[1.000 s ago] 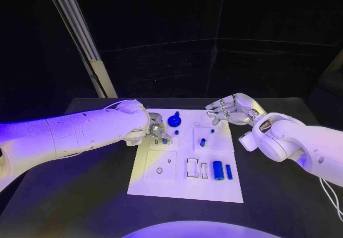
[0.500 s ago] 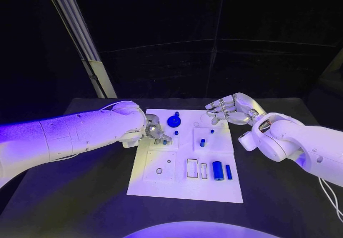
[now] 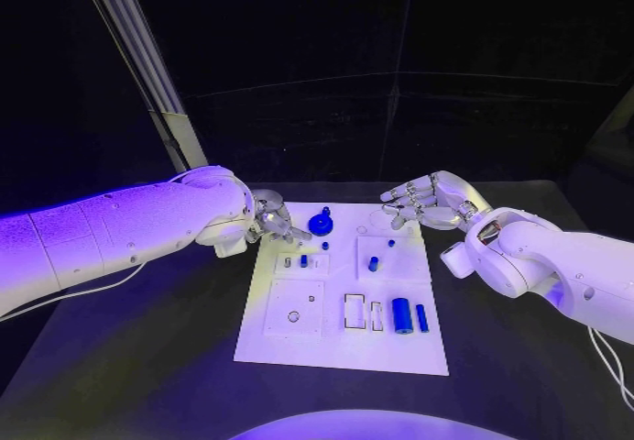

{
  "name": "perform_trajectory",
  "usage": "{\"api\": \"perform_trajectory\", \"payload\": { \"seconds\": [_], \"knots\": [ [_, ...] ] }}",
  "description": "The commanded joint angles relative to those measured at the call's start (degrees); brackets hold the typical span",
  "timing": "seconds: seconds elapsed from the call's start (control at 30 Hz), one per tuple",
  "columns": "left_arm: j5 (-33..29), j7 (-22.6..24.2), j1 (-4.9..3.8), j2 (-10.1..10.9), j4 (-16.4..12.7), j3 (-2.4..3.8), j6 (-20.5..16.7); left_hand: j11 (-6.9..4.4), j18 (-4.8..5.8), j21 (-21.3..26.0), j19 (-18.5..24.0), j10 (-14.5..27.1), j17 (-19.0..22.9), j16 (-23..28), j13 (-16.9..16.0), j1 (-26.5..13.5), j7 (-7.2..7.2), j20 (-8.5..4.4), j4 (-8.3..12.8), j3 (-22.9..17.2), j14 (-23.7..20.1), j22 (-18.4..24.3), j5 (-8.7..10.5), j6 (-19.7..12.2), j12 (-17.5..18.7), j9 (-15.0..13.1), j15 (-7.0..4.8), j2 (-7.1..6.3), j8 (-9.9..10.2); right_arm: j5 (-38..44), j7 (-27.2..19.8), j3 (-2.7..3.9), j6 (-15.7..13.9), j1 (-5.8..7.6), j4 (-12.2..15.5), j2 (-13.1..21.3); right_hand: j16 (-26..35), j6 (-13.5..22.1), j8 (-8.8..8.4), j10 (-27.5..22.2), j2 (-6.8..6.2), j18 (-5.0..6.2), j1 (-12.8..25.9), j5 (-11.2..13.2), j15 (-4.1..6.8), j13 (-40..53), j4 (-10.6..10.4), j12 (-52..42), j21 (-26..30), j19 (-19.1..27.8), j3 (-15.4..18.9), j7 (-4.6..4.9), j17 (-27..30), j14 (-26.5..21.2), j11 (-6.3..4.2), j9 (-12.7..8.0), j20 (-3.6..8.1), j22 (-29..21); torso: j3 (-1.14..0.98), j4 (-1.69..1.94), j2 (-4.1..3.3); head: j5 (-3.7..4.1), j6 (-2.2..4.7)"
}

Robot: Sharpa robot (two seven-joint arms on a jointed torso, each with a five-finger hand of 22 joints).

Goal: Assemble the parts on the task board

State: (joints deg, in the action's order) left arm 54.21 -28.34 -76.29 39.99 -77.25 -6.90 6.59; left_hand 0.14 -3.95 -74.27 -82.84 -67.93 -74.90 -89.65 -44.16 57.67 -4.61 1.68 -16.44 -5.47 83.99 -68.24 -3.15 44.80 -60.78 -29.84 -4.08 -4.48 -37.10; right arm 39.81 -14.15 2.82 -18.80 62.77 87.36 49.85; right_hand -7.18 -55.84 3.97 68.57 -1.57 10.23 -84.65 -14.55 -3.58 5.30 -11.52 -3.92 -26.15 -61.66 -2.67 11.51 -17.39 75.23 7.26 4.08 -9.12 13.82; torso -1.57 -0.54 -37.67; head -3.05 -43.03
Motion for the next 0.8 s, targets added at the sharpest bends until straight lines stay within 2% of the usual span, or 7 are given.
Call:
{"api": "perform_trajectory", "payload": {
  "seconds": [0.03,0.13,0.27,0.53,0.8],
  "knots": [
    [-4.1,3.2,-0.81,-0.3,2.1,0.24,2.2,0.40,-0.79,0.8,0.1,0.7,-15.1,-0.3,0.8,0.8,-0.41,0.69,-0.1,1.4,6.0,0.9,0.17,-0.6,0.3,1.1,0.64,0.18,1.1,-0.3,-0.7,0.03,-0.4,0.10,-0.1,-0.1,0.2,0.4,-0.29,-0.5,0.06,0.07,0.5,-0.2,0.00,-0.1,-0.3,0.0,0.4,0.3,0.1,0.09,0.1,-0.3,0.10,0.0,-0.18,-0.1,-0.02,-0.08,-0.02,-0.05,0.03],
    [-4.4,3.6,-1.36,-1.2,4.9,0.34,4.0,0.66,-0.89,1.2,0.2,1.0,-15.0,-0.3,1.2,1.5,-0.68,0.97,0.0,2.5,6.0,1.3,0.15,-0.7,0.4,2.0,0.87,0.61,1.8,-0.3,-0.7,0.03,-0.4,0.10,-0.2,-0.1,0.2,0.4,-0.29,-0.5,0.07,0.07,0.5,-0.3,-0.01,-0.1,-0.3,0.0,0.4,0.3,0.1,0.10,0.1,-0.3,0.10,0.0,-0.19,-0.1,-0.03,-0.09,-0.05,-0.05,0.08],
    [-2.4,4.1,-1.93,-3.7,10.3,0.41,6.7,0.79,-0.90,1.3,0.2,1.0,-15.1,-0.4,1.2,3.1,-0.81,1.19,0.1,3.2,6.0,1.2,0.12,-0.4,0.2,3.0,1.02,1.48,2.2,-0.3,-0.7,0.03,-0.4,0.10,-0.3,-0.3,0.3,0.4,-0.27,-0.6,0.11,0.08,0.5,-0.4,-0.03,-0.2,-0.3,-0.1,0.5,0.4,0.1,0.11,0.1,-0.4,0.11,0.0,-0.22,-0.1,-0.05,-0.13,-0.07,-0.15,0.07],
    [2.5,4.8,-2.23,-9.1,19.5,0.18,11.6,0.73,-0.81,0.9,0.0,0.8,-15.1,-0.4,1.0,4.8,-0.70,1.27,0.2,4.3,6.0,0.6,0.10,0.7,-0.3,4.0,1.01,2.58,2.3,-0.3,-0.6,0.03,-0.2,0.10,-0.4,-0.6,0.4,0.4,-0.24,-0.6,0.16,0.12,0.4,-0.6,-0.02,-0.2,-0.2,-0.1,0.6,0.3,0.0,0.10,0.1,-0.3,0.11,0.0,-0.25,-0.2,-0.05,-0.20,-0.12,-0.40,0.07],
    [4.2,4.4,-2.05,-12.2,24.3,-0.60,14.8,0.61,-0.60,0.2,-0.4,0.2,-15.1,-0.4,0.1,5.3,-0.55,1.22,0.0,4.8,6.0,-0.5,0.10,1.3,-1.0,4.3,0.92,3.39,2.2,-0.3,-0.6,0.03,-0.1,0.10,-0.5,-0.9,0.4,0.4,-0.23,-0.6,0.17,0.13,0.4,-0.7,-0.01,-0.3,-0.1,-0.2,0.6,0.3,0.0,0.10,0.1,-0.3,0.10,0.0,-0.25,-0.2,0.00,-0.26,-0.24,-0.53,0.21]
  ]
}}
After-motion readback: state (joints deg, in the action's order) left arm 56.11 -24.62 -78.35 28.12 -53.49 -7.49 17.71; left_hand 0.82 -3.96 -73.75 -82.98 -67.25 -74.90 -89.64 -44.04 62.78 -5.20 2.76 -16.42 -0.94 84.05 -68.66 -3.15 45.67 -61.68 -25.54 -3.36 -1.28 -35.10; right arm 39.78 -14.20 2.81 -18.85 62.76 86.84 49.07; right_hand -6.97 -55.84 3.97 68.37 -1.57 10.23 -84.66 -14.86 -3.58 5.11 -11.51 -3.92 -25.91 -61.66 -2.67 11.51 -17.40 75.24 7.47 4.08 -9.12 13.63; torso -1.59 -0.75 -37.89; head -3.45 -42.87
